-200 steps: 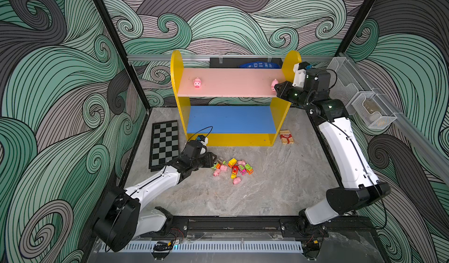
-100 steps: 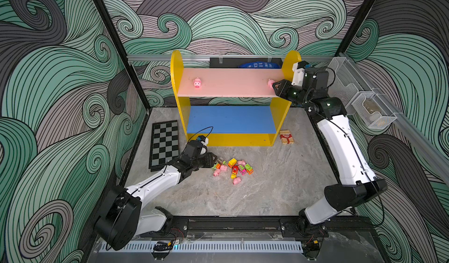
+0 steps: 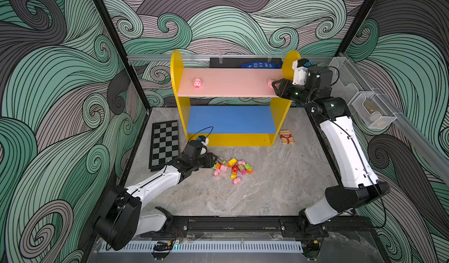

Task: Organize plastic toys on shelves
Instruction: Place the plastic toy on the shelf, then pick up the plastic toy at the center of the board.

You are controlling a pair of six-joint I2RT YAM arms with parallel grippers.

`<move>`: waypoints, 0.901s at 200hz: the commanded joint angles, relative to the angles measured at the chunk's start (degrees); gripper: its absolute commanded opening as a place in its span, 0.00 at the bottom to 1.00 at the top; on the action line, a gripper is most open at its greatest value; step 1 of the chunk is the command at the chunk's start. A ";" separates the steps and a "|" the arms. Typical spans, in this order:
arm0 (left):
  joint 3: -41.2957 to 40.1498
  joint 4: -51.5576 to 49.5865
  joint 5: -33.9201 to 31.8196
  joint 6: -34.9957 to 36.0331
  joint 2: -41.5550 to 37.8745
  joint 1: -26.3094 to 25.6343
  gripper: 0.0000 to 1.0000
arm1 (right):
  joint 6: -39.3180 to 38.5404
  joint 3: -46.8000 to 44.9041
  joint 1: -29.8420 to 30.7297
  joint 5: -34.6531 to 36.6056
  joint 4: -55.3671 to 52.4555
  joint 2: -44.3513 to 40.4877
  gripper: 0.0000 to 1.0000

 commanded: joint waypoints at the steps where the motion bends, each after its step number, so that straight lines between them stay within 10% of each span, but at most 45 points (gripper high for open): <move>1: 1.27 -1.51 1.09 0.98 -1.86 0.51 0.41 | -6.72 -2.68 1.42 -2.77 -0.08 -4.52 0.46; 109: -6.22 3.75 13.29 -1.51 -3.13 -0.51 0.41 | -15.24 -36.42 13.53 -5.44 7.48 -19.87 0.44; 180: -5.74 3.43 5.78 0.19 3.02 -2.77 0.41 | -9.57 -65.32 14.96 -8.39 24.65 -29.43 0.42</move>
